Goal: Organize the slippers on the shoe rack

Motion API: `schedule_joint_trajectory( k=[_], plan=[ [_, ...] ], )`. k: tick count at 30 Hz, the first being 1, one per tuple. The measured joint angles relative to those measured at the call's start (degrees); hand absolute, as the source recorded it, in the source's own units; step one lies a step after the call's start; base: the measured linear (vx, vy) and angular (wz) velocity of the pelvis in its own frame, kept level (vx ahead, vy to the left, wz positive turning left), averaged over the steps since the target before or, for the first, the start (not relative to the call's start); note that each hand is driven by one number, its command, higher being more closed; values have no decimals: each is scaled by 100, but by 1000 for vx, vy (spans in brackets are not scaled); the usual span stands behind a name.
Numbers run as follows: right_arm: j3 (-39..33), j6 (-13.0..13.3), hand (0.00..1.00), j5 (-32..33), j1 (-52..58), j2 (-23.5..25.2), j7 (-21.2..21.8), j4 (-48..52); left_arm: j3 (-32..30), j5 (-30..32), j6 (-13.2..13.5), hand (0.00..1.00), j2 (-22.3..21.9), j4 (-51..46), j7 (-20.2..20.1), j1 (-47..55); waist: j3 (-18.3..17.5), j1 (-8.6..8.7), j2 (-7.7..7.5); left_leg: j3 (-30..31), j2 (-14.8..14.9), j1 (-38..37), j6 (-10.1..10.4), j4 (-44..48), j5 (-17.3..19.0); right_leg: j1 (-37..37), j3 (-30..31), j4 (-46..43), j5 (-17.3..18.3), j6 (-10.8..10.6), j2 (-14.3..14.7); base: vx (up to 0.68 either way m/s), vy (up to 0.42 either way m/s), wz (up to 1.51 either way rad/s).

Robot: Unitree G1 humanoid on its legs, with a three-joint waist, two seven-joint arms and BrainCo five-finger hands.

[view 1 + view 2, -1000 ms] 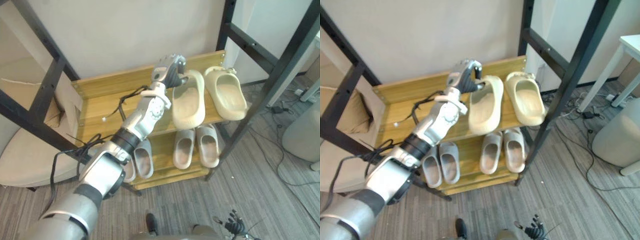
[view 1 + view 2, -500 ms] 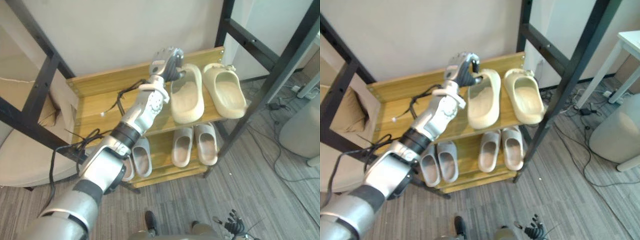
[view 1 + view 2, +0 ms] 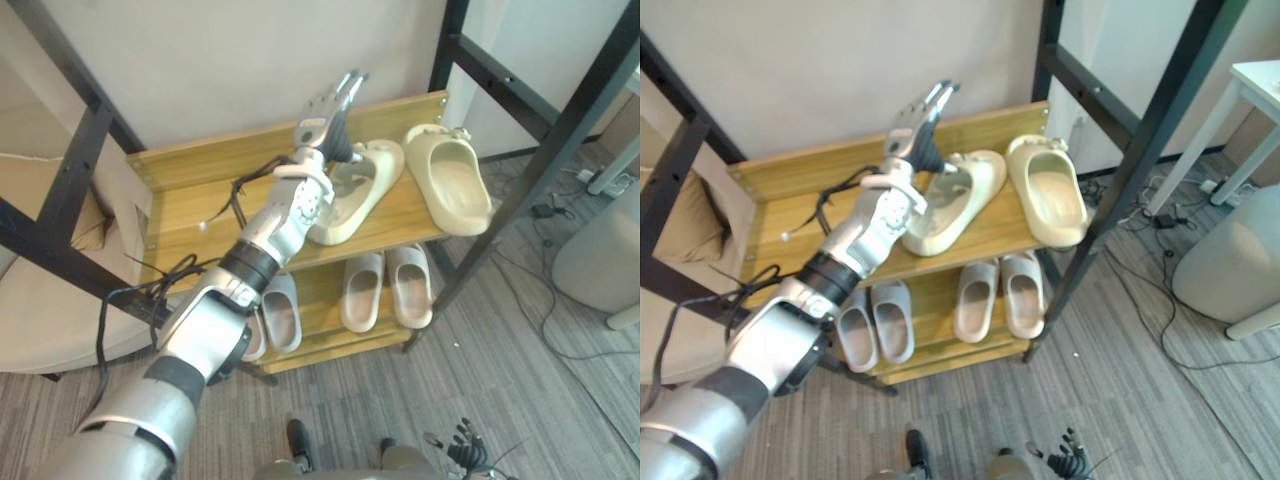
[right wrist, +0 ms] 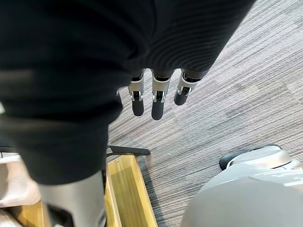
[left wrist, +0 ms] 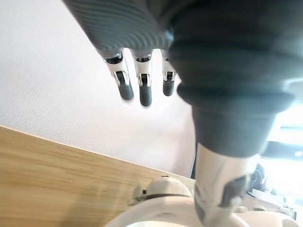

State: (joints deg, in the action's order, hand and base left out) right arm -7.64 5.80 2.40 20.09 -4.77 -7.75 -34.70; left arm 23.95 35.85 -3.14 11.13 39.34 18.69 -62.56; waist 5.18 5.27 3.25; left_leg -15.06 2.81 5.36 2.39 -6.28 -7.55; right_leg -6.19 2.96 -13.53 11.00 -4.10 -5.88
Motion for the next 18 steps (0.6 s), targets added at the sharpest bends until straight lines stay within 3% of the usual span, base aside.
schedule_joint_trajectory(
  k=[8,18],
  plan=[
    [7,0,0,-1,14,28,-2,-3,-231,-430,12,0,-67,-156,37,61,21,-26,-50,17,0,-9,-5,4,-4,25,-20,4,-7,-1,-3,1,-1,0],
    [107,-73,0,-18,-5,11,-5,-116,-681,-1957,304,0,-84,-2296,257,2061,17,-129,-77,274,-16,-138,0,17,0,349,-290,146,-2,1,-24,5,-10,12]
  ],
)
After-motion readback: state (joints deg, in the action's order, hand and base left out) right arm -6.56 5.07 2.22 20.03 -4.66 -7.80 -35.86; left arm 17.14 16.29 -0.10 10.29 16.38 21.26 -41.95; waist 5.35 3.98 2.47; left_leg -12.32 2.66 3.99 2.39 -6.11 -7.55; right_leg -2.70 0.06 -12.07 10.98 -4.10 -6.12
